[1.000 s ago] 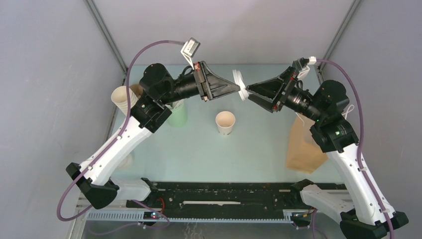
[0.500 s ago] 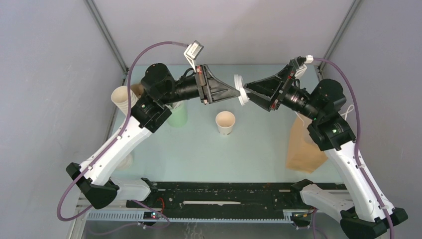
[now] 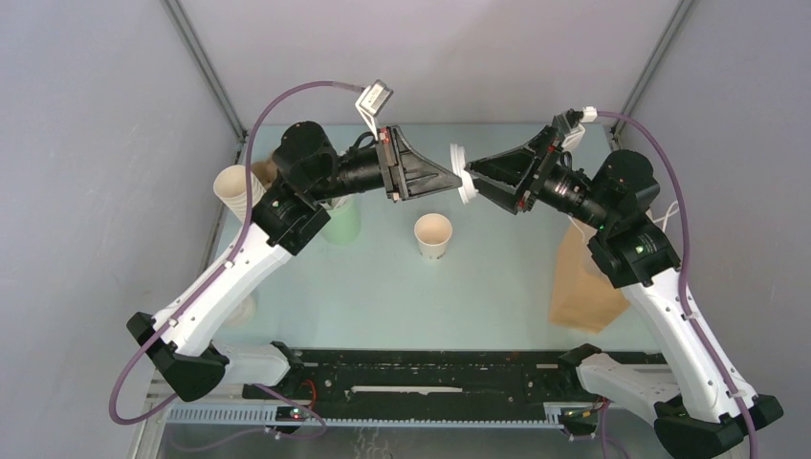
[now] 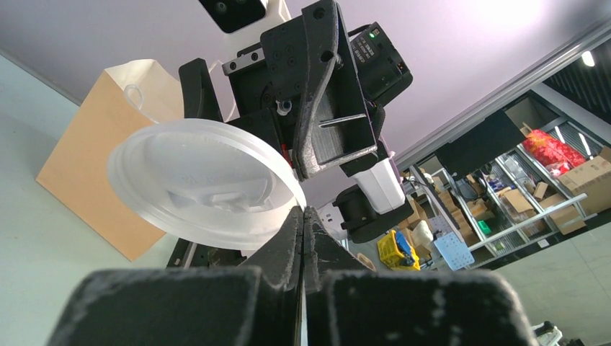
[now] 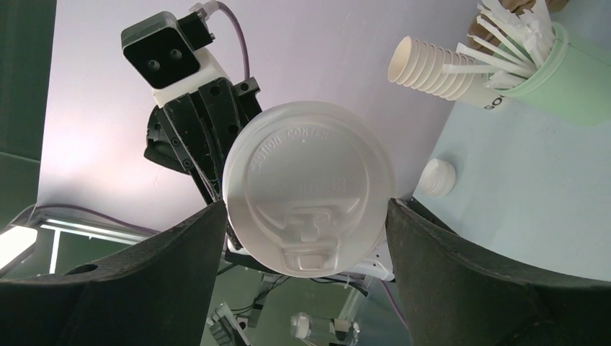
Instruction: Pack the takeout coffee
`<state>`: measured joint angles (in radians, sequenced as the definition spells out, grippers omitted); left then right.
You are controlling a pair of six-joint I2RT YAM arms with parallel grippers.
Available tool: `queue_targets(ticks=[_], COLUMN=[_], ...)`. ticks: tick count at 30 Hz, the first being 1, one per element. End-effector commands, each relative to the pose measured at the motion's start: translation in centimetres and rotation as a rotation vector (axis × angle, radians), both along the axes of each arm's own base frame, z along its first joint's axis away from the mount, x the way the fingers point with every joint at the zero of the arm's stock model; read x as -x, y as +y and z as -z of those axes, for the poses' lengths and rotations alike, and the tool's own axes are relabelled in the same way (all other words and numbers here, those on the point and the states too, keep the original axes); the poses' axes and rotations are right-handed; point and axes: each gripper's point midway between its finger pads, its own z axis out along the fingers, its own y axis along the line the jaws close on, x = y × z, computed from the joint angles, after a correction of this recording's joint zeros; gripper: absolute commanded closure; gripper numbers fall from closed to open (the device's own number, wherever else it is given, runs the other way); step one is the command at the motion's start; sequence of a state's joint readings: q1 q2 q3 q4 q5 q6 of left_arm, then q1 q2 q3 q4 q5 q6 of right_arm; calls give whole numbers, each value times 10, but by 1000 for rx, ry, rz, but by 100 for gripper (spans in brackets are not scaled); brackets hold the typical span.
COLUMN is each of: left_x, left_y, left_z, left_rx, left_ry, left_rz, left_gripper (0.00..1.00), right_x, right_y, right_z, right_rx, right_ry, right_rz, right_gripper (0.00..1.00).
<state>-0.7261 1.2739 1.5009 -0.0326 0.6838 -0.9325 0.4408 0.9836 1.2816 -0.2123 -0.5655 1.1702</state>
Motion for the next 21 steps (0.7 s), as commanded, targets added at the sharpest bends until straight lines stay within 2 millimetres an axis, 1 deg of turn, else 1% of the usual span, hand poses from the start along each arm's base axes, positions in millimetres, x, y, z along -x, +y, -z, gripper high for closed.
queue_targets(ticks=[1, 3, 6, 15, 21], left_x=[4, 3, 3, 0, -1], left_y=[5, 5, 5, 4, 4], left_z=[-15, -14, -14, -13, -12], left_rx=[21, 20, 22, 19, 14], left_ry=[-53, -50, -50, -40, -34], left_rz=[-15, -17, -21, -29, -33], left_gripper=[100, 100, 100, 100, 100], right_x=[4, 4, 4, 4, 3], right_y=[1, 2, 2, 4, 5], right_z=[-8, -8, -7, -7, -5], right_rx=[-8, -7, -3, -2, 1], right_ry=[-42, -47, -50, -52, -49], right_rz=[-8, -10, -9, -14, -20], right_gripper=[12, 13, 10, 13, 12])
